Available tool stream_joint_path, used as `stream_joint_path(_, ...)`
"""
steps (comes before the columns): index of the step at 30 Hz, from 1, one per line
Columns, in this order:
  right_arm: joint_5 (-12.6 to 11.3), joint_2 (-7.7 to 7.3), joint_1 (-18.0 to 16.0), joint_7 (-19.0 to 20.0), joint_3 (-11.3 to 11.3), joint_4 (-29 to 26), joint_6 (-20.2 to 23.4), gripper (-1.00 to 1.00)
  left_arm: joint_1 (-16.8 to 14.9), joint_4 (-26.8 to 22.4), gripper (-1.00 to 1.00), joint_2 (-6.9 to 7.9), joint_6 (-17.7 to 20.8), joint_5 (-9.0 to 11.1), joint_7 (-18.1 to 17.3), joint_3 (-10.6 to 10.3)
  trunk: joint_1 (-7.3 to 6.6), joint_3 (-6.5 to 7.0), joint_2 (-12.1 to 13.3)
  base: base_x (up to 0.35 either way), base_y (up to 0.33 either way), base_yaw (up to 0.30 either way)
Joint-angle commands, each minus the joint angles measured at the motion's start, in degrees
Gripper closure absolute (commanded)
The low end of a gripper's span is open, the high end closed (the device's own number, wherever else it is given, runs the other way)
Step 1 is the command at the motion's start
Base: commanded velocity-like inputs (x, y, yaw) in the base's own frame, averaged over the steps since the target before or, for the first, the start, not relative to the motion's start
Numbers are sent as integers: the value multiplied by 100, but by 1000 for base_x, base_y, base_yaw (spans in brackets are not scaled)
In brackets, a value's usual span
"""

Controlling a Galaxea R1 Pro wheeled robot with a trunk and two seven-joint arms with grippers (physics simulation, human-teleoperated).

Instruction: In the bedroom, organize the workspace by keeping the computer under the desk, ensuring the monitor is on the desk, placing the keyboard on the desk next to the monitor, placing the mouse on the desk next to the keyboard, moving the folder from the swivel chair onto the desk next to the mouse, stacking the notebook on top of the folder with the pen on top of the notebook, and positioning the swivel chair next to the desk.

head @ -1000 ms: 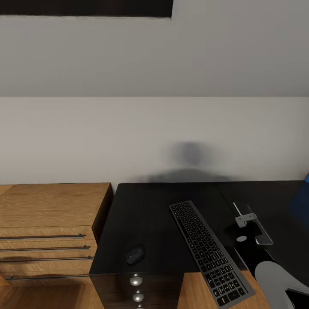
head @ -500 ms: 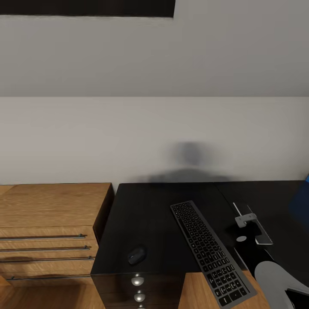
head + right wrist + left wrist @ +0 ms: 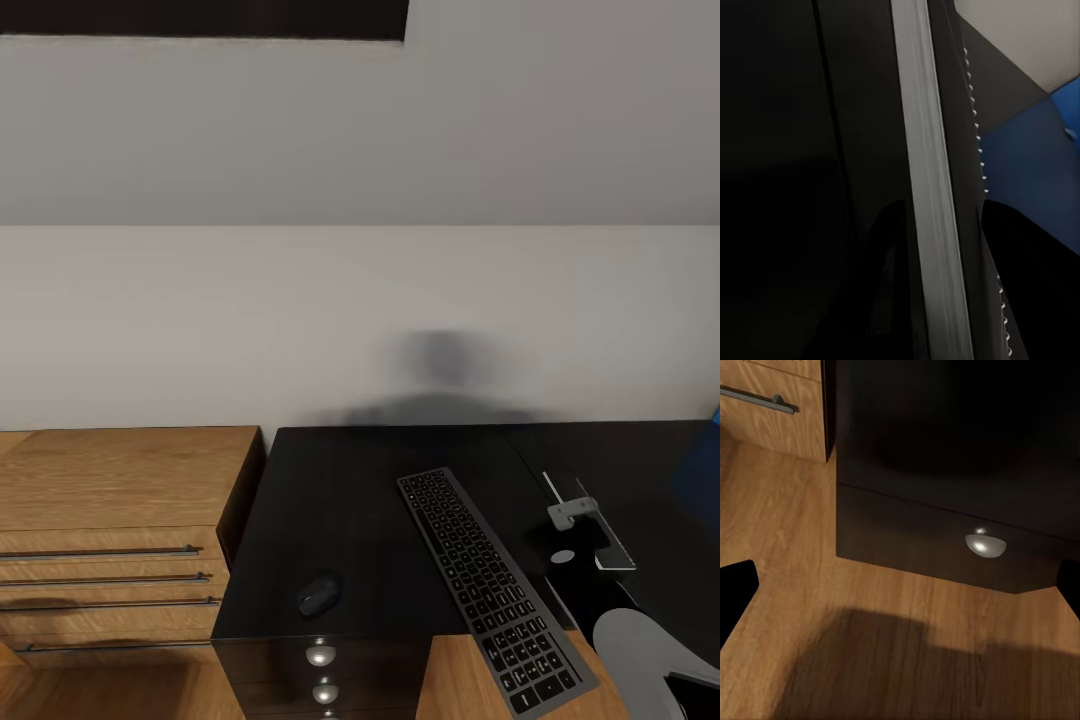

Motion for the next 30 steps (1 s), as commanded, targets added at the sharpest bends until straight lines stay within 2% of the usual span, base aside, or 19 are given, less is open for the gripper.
stream_joint_path(1,59,3,-4,-2,-23,2,27,100,-3,10,-100,-1,-17,62,-45,-19,0,-6,-3,0,0,0)
stream_joint_path(11,59,-4,-4,-9,-23,132,23,100,-5,10,-100,0,-19,62,-45,-19,0,-6,-3,0,0,0)
stream_joint_path(12,59,-4,-4,-10,-23,135,23,-100,-4,10,-100,-2,-19,62,-45,-19,0,-6,-3,0,0,0)
stream_joint_path(30,59,-5,-4,-11,-23,147,22,-100,-3,10,-100,-8,-19,62,-47,-19,0,-6,-3,0,0,0)
